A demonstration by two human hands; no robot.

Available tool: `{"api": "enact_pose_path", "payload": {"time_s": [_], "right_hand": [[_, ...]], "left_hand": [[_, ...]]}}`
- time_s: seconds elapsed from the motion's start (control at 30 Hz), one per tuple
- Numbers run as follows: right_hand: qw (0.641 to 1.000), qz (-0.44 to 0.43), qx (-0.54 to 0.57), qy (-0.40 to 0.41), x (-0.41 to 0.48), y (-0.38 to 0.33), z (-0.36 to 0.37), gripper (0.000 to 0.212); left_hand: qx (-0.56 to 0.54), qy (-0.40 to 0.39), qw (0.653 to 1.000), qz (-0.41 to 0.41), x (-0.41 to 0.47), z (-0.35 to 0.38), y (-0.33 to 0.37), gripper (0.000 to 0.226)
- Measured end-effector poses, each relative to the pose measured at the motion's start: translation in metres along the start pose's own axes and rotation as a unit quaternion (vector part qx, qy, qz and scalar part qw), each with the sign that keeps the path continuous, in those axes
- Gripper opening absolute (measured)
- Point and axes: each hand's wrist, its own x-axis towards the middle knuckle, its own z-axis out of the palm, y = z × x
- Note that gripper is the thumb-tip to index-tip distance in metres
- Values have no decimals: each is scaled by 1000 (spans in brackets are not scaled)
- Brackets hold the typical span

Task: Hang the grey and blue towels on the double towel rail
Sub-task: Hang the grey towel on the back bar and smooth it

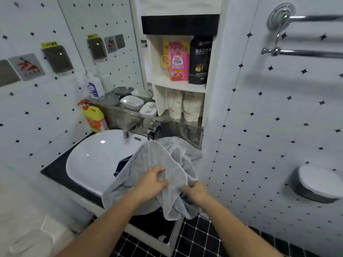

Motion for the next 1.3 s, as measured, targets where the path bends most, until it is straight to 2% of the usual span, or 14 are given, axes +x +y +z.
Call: {"api": "enact_pose_path", "payload": {"time_s": [0.1, 0.23, 0.33, 0.4, 0.47, 0.57, 0.67, 0.77, 0.83, 0.9, 0.97, 1.1, 1.2, 1.3], "right_hand": [[994, 48, 91, 39, 37, 6, 16, 25], [983, 104, 141, 61, 52, 4, 21, 6], [990, 69, 111, 46, 44, -18, 17, 9], [996, 21, 85, 30, 33, -44, 7, 9], [993, -19, 120, 2, 17, -69, -4, 5], [981, -88, 171, 7, -9, -101, -27, 19], [961, -153, 224, 49, -40, -119, -53, 16], [937, -190, 282, 84, -65, -120, -81, 43], [938, -189, 271, 106, -83, -115, -100, 60], [952, -181, 215, 124, -102, -106, -116, 62], [966, -165, 156, 125, -118, -86, -129, 48], [972, -151, 129, 125, -147, -35, -168, 24], [958, -140, 77, 238, -164, -5, -211, 13], [912, -92, -57, 395, -181, 13, -258, 4]], "left_hand": [[38, -16, 999, 22, 30, -9, -14, 54], [103, -45, 992, 50, 54, -16, -17, 54], [178, -62, 976, 109, 62, -21, -4, 64], [241, -90, 950, 175, 66, -21, 16, 79], [287, -129, 922, 227, 69, -18, 43, 82], [284, -131, 916, 252, 77, -20, 94, 59], [310, -62, 908, 275, 82, -26, 146, 31], [332, -32, 889, 314, 76, -27, 198, 28], [294, -16, 896, 334, 64, -29, 233, 40], [202, 14, 910, 362, 48, -33, 273, 47], [109, 35, 912, 395, 27, -41, 319, 41], [-70, 77, 890, 445, -16, -71, 403, 33], [-140, 87, 891, 424, -39, -79, 441, 35], [-147, 68, 900, 405, -56, -58, 466, 36]]}}
